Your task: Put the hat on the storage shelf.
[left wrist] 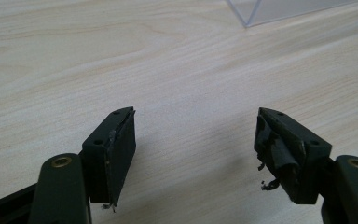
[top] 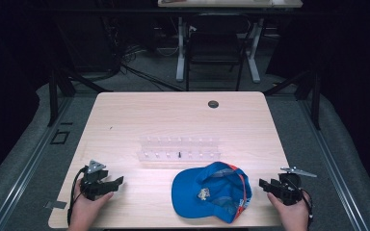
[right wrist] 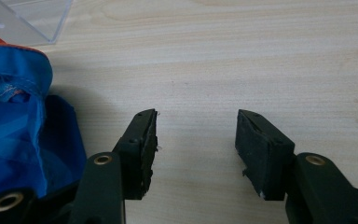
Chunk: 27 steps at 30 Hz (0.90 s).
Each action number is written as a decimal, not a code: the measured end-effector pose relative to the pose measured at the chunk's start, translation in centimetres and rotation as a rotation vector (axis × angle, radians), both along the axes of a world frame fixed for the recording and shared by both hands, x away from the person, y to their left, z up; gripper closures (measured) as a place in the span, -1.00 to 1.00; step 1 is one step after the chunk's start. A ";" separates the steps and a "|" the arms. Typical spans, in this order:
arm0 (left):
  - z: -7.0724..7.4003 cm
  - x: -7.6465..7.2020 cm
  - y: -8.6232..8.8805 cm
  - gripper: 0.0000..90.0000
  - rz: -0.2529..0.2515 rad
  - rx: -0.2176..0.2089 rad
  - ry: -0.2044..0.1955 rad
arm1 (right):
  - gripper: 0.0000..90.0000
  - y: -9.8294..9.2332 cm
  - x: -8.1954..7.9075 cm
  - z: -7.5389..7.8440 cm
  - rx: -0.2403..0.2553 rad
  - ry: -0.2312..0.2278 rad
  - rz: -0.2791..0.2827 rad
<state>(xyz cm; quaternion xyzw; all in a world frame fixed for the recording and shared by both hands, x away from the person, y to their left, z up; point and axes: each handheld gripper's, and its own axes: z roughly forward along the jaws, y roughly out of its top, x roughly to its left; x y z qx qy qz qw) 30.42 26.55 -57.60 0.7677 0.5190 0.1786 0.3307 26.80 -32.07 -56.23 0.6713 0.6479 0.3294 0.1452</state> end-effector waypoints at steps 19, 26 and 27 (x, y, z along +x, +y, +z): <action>0.1 -0.4 -0.4 -0.34 -0.029 0.002 0.002 | 0.14 1.5 0.0 2.5 0.002 0.122 0.086; 0.1 -0.3 -0.5 -0.33 -0.025 0.014 0.006 | 0.13 1.6 0.1 4.4 -0.008 0.153 0.130; 0.0 -0.3 -0.5 -0.33 -0.023 0.012 0.000 | 0.13 1.6 0.2 4.7 -0.014 0.160 0.133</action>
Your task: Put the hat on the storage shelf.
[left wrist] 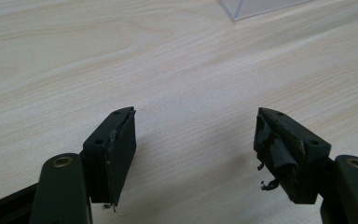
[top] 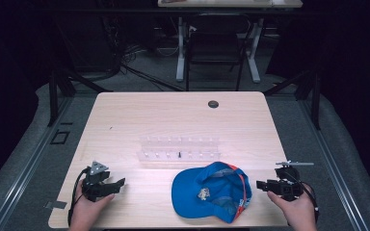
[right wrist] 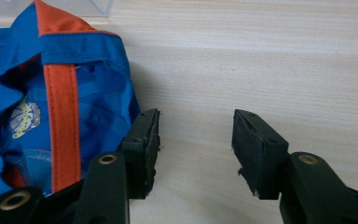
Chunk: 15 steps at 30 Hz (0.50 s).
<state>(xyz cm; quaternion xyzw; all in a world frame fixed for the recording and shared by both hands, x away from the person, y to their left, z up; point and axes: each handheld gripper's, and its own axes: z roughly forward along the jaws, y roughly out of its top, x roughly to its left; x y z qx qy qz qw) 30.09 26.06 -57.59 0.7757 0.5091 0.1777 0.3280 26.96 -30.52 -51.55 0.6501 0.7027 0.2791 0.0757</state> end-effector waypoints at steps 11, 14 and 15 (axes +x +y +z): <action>0.0 0.0 0.1 -0.33 0.000 -0.001 0.001 | 0.15 0.4 0.4 1.6 -0.011 0.058 0.053; 0.0 0.0 0.1 -0.33 0.000 0.002 0.002 | 0.14 0.5 0.4 1.9 -0.010 0.054 0.054; 0.0 0.0 0.1 -0.33 0.000 0.002 0.001 | 0.14 0.6 0.5 2.0 -0.007 0.061 0.060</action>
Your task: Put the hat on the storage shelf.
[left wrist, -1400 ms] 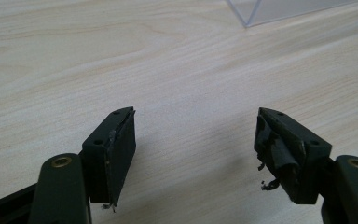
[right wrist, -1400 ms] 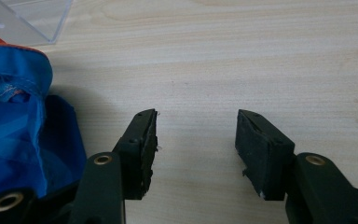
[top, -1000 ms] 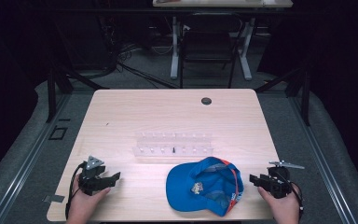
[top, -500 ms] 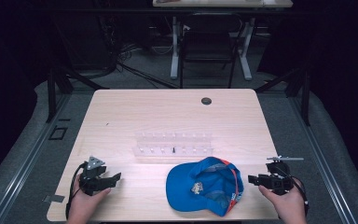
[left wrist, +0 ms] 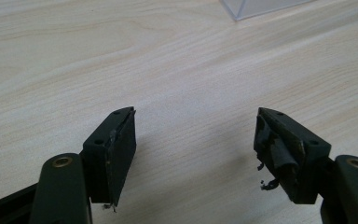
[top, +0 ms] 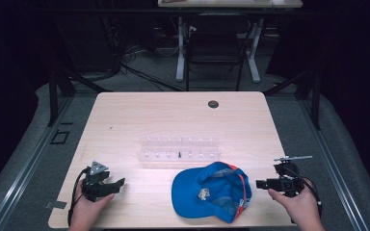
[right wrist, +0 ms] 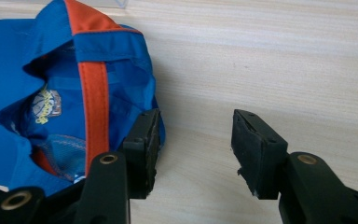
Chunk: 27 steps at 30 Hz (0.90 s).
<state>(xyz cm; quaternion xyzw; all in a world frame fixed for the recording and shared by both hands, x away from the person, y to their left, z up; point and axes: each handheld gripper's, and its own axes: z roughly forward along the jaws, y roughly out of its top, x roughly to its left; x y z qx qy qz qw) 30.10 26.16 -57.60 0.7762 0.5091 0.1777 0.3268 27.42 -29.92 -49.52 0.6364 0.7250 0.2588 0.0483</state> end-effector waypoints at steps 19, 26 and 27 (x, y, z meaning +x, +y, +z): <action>0.0 0.0 0.0 -0.33 0.001 0.003 0.001 | 0.12 1.7 0.9 2.0 0.063 0.035 0.079; 0.0 0.0 0.0 -0.33 0.003 0.002 -0.004 | 0.18 2.7 1.0 1.6 0.065 0.068 0.102; 0.0 0.0 0.1 -0.33 0.004 0.001 -0.005 | 0.19 2.7 1.0 1.4 0.074 0.075 0.113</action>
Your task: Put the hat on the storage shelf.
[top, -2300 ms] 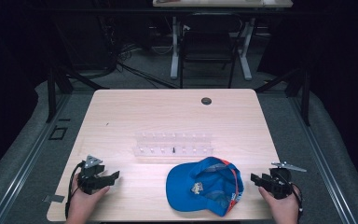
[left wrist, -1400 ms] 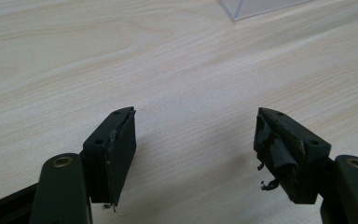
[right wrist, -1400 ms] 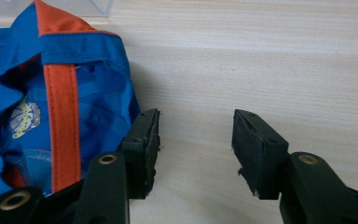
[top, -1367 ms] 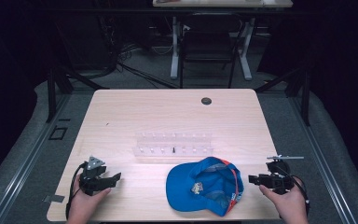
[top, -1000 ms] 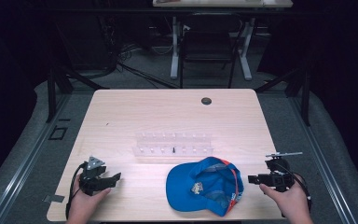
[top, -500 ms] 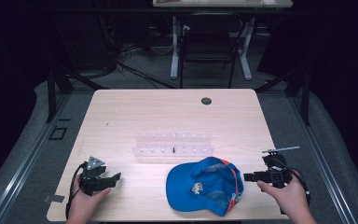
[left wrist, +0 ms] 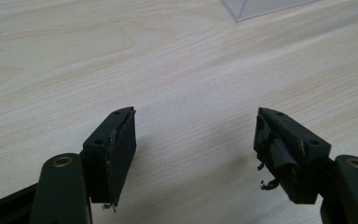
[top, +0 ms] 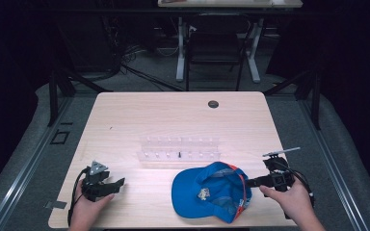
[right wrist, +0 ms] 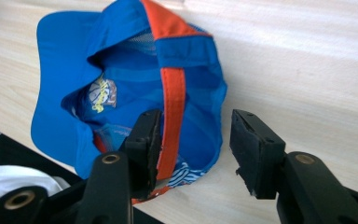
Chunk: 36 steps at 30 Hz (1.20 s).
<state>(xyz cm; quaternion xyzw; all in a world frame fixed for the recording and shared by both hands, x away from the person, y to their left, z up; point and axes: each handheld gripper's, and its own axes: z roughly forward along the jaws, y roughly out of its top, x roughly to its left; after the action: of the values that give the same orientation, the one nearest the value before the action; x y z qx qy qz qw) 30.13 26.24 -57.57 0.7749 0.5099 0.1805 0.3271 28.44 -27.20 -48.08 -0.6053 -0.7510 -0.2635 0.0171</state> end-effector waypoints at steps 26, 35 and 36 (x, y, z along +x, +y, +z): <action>0.0 0.0 0.1 -0.33 0.009 0.005 -0.001 | 0.45 1.9 0.6 -2.9 0.075 0.104 0.063; 0.0 0.1 0.1 -0.33 0.012 0.008 -0.003 | 0.52 1.7 0.4 -2.1 0.106 0.108 0.083; 0.0 0.1 0.1 -0.33 0.013 0.008 -0.003 | 0.51 1.8 0.3 -2.0 0.122 0.106 0.057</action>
<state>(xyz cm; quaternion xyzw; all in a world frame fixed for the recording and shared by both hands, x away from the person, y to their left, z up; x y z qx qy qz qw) 30.19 26.37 -57.58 0.7726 0.5135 0.1858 0.3237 28.70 -25.35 -50.08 -0.5947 -0.7484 -0.2758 0.1011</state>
